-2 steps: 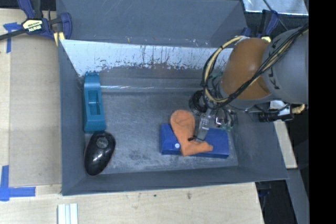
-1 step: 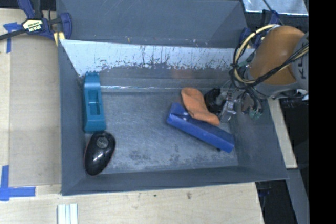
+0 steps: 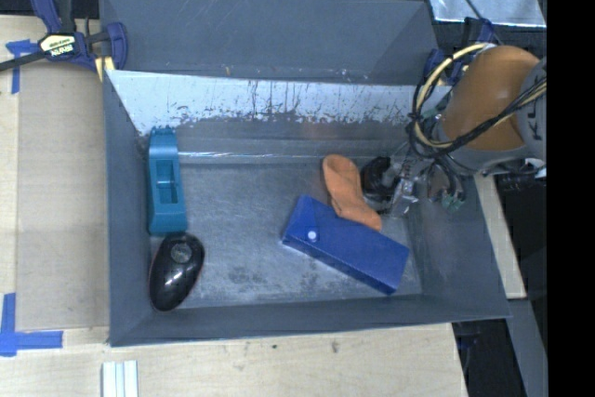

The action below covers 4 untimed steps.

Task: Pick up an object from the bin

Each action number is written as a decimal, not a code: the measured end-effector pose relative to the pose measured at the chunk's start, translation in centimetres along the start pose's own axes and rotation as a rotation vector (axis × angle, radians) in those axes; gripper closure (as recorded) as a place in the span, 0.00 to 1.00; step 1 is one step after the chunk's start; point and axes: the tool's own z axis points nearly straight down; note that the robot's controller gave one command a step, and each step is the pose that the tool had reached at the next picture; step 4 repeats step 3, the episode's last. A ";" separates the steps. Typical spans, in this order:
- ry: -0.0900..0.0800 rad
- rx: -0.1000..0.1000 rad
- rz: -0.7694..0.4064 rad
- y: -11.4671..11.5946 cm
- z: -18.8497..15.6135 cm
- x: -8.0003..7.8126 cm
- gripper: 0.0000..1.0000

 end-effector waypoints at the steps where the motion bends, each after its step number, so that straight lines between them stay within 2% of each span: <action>1: 0.004 0.002 0.000 0.0 -0.3 0.1 1.00; 2: 0.015 0.011 0.000 -0.2 -2.0 0.4 1.00; 3: 0.007 0.016 0.002 -0.4 -3.6 0.1 1.00; 4: 0.007 0.016 0.002 -0.4 -3.6 0.1 1.00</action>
Offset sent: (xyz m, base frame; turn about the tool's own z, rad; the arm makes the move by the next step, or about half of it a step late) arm 0.0000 -0.0001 0.0293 -0.0002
